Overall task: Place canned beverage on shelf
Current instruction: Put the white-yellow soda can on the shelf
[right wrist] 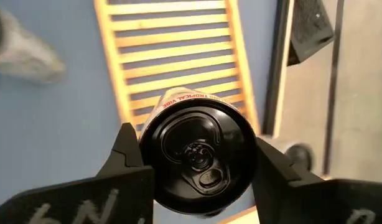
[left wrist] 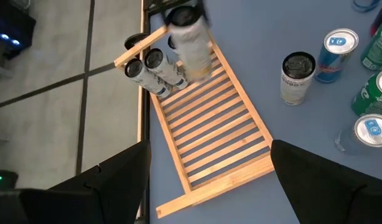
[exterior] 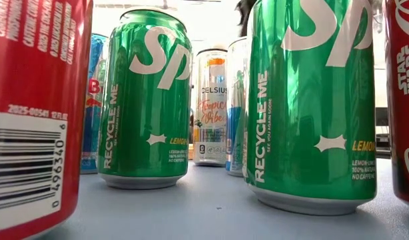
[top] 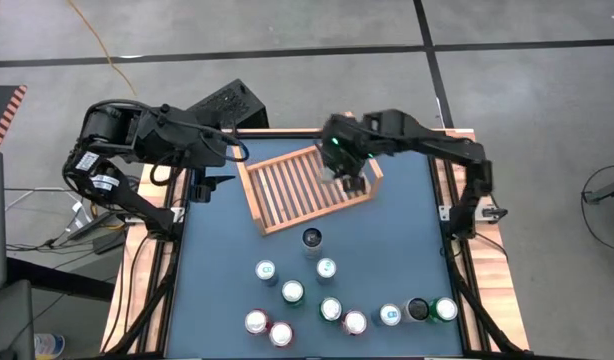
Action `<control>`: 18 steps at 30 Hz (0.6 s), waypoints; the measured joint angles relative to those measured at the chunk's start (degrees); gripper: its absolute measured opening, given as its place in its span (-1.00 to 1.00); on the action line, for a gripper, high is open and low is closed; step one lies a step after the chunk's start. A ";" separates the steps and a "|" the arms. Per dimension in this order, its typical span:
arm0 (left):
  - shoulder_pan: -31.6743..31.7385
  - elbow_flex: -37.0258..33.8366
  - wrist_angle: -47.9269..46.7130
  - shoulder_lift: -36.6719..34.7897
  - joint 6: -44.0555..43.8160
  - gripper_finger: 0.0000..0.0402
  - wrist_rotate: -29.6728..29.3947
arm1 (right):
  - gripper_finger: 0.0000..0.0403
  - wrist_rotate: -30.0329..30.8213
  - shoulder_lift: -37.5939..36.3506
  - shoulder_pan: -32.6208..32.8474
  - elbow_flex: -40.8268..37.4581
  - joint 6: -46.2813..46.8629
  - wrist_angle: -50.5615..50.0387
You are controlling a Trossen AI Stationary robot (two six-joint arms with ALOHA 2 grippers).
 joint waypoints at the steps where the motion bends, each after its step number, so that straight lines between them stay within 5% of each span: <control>1: 0.00 0.00 0.00 -0.21 0.18 0.58 0.01 | -0.31 -0.36 1.56 -1.28 1.73 -2.35 -0.19; 8: 0.00 0.00 0.52 -0.57 -0.34 0.58 -3.61 | -0.31 -5.71 13.61 -9.45 13.54 -16.89 -0.73; 18: 2.57 0.00 0.52 -0.53 -2.77 0.58 -8.37 | -0.31 -13.00 18.50 -21.18 12.64 -24.57 7.28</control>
